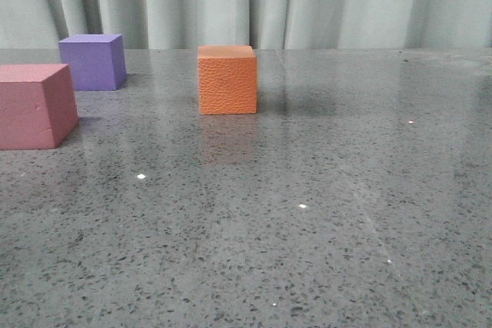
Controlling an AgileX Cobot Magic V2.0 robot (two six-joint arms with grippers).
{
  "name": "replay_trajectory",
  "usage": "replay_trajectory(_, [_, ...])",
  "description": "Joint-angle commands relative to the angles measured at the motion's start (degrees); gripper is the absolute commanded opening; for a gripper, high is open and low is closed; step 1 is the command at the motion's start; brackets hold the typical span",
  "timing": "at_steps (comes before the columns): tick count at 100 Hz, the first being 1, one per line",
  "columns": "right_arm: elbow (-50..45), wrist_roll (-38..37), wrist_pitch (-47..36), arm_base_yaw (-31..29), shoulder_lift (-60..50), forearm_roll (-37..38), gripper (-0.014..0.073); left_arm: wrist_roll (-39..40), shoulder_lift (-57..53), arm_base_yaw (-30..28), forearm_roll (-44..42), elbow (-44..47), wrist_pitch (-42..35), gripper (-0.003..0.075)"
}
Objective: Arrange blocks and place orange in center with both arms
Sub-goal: 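Move the open left gripper down over the orange cube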
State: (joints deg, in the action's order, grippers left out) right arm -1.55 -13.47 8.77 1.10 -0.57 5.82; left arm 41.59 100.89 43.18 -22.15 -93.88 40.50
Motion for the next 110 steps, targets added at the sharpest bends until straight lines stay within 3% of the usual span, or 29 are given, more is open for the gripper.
replay_trajectory(1, [0.74, 0.54, -4.92, -0.31, -1.48, -0.06, -0.0067, 1.33, -2.71, 0.24, -1.65, -2.1, -1.86, 0.0618])
replay_trajectory(32, [0.74, 0.54, -4.92, -0.31, -1.48, -0.06, -0.0067, 10.51, -0.91, 0.24, -7.72, -2.1, 2.75, 0.0618])
replay_trajectory(110, [0.74, 0.54, -4.92, -0.31, -1.48, -0.06, -0.0067, 14.37, 7.0, 0.72, -7.5, -2.1, 4.91, 0.0618])
